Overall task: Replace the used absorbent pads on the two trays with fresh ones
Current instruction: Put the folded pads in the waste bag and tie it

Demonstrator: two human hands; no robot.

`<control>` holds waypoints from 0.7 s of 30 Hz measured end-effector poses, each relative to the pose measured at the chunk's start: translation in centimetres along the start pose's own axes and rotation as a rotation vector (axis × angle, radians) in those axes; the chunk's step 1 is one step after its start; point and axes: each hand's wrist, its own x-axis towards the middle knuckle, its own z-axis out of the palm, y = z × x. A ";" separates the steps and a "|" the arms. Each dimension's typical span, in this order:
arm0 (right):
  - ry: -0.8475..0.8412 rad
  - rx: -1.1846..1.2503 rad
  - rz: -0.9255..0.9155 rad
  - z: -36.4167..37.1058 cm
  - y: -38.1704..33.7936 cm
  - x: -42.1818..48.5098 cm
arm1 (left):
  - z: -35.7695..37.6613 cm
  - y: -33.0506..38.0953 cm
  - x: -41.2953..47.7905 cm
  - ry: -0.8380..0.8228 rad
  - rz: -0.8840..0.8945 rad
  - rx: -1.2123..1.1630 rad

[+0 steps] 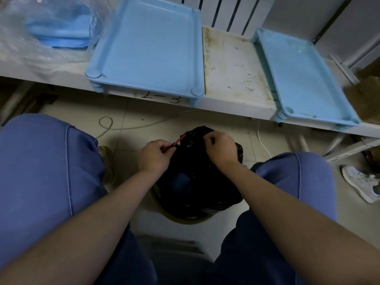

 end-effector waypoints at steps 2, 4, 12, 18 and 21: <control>-0.224 0.092 0.131 0.2 -1.6 0.3 | 0.3 0.4 -0.2 -0.023 0.074 0.048; -0.331 0.177 0.278 1.1 -2.6 0.8 | 0.5 0.6 -0.3 -0.035 0.131 0.092; -0.278 0.421 0.285 1.9 -3.2 1.2 | 1.7 0.9 -0.3 -0.048 0.190 0.180; -0.196 0.209 -0.108 -1.1 -4.1 0.0 | 2.6 3.0 0.5 -0.212 0.302 -0.043; -0.188 0.280 -0.143 -1.9 -4.0 -0.6 | 2.7 3.4 -0.2 -0.171 0.344 -0.065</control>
